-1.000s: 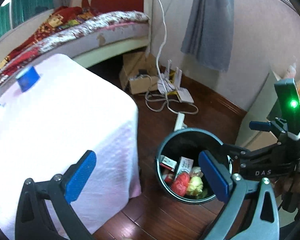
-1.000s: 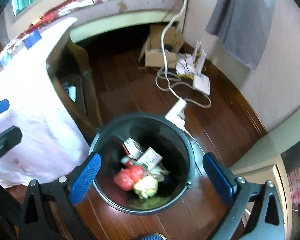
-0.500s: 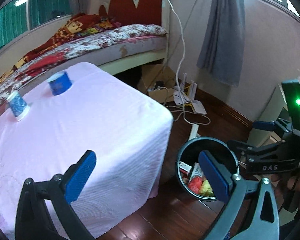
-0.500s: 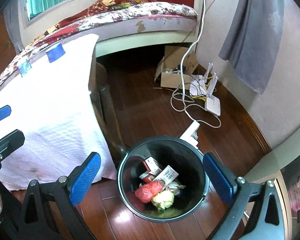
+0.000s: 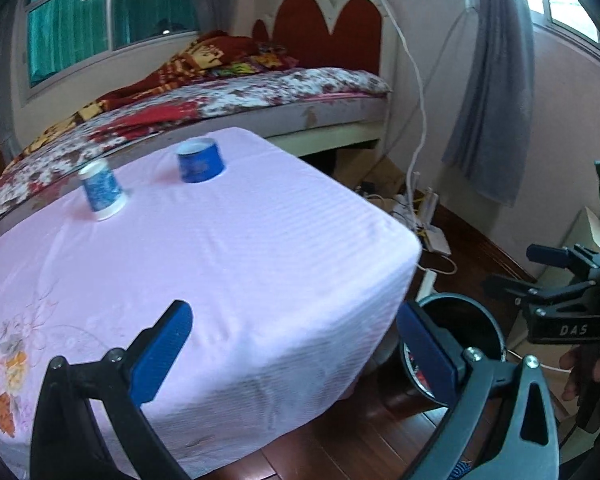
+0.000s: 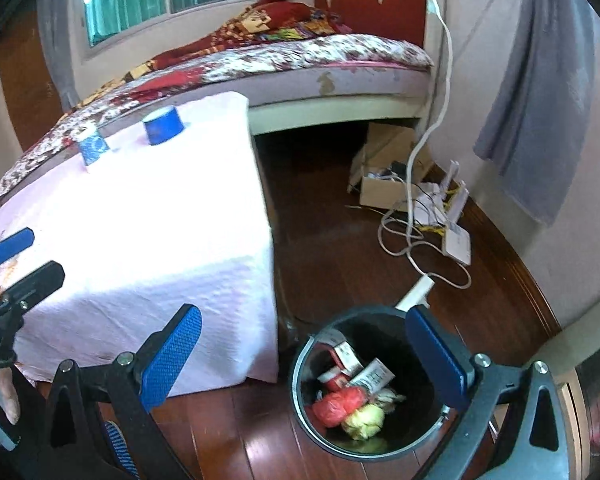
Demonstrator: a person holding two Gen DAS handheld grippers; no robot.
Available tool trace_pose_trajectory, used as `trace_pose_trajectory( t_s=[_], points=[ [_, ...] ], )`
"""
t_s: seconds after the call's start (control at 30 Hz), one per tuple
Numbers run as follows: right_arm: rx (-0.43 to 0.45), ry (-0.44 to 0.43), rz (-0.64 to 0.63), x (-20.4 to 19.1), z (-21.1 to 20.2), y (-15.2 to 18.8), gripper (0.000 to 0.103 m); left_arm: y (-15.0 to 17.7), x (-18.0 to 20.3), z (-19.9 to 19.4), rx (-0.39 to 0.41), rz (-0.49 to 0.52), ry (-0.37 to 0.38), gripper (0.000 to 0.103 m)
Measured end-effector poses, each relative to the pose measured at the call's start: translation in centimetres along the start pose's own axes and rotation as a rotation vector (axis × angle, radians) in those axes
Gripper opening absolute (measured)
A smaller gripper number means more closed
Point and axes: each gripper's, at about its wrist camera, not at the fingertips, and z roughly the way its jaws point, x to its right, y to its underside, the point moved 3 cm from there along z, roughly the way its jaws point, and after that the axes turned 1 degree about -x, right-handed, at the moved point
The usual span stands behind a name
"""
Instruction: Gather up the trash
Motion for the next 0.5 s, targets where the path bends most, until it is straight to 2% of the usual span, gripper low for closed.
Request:
trace_pose_trajectory(
  t_s=[0.5],
  points=[
    [0.029,-0.102,-0.107,-8.3,1.6,-2.9,0.103,0.9,-7.1,-0.7,0.011,-0.092,-0.098,0.102]
  ],
)
